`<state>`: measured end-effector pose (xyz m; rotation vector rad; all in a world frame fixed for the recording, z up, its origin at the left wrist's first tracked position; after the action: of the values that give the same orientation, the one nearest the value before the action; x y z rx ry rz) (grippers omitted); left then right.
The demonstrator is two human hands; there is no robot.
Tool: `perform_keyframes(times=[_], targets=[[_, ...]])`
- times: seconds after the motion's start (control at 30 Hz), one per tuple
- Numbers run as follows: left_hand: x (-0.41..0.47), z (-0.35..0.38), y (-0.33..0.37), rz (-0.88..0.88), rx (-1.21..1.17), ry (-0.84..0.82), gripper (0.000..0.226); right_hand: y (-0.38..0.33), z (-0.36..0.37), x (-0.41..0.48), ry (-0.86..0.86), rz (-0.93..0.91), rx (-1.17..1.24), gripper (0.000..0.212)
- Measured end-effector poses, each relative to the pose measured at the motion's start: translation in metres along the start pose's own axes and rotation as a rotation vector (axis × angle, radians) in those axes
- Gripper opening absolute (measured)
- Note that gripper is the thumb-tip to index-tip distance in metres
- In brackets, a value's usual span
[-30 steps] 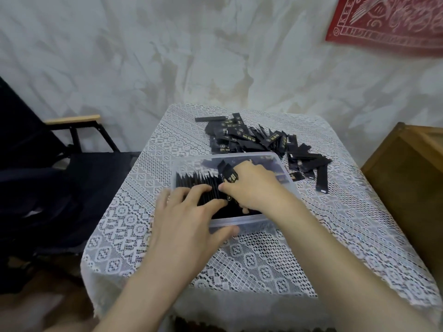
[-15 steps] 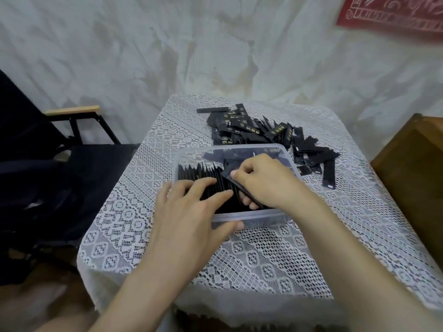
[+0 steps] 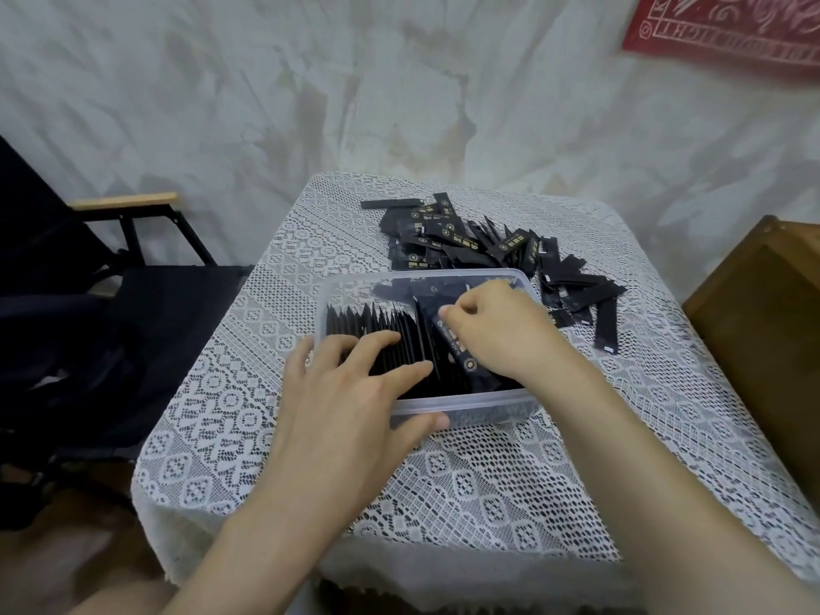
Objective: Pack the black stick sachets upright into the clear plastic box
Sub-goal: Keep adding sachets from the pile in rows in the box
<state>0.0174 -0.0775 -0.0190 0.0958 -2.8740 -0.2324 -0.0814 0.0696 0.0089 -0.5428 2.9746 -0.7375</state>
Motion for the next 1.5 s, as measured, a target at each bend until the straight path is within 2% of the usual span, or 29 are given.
perform_keyframes(times=[0.13,0.27,0.47,0.67,0.87,1.27,1.37,1.5], targets=[[0.0,-0.001,0.001,0.004,0.0,0.004,0.059,-0.007,0.005,0.0,-0.051,0.008,0.035,0.042],[-0.001,-0.001,0.0,0.009,-0.003,-0.005,0.062,0.0,0.011,-0.003,-0.127,0.052,0.227,0.038],[-0.001,-0.002,0.002,0.011,-0.005,-0.01,0.064,0.009,0.012,-0.001,-0.193,0.031,0.354,0.013],[0.001,-0.001,0.004,0.0,-0.007,-0.039,0.062,0.01,0.014,-0.002,-0.233,0.017,0.349,0.023],[0.0,-0.002,0.008,0.025,0.036,-0.014,0.058,0.008,0.015,-0.002,-0.219,0.013,0.328,0.02],[0.004,-0.002,0.011,0.107,0.036,-0.027,0.054,0.008,0.012,-0.007,-0.284,0.024,0.467,0.012],[0.004,-0.001,0.01,0.109,0.038,-0.028,0.052,0.01,0.001,-0.008,-0.26,0.0,0.51,0.014],[0.004,-0.001,0.01,0.113,0.034,-0.025,0.052,0.025,-0.038,-0.009,-0.07,-0.036,0.602,0.013]])
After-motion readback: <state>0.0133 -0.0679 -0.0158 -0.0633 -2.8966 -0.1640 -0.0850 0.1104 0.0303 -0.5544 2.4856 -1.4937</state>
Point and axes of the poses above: each hand's wrist, its own x-axis towards the middle knuckle, its own z-axis out of the palm, y = z × x, the point moved 5 cm from there along x, towards the middle knuckle, and after that the axes turned 12 degrees about -z, right-handed, at the moved point
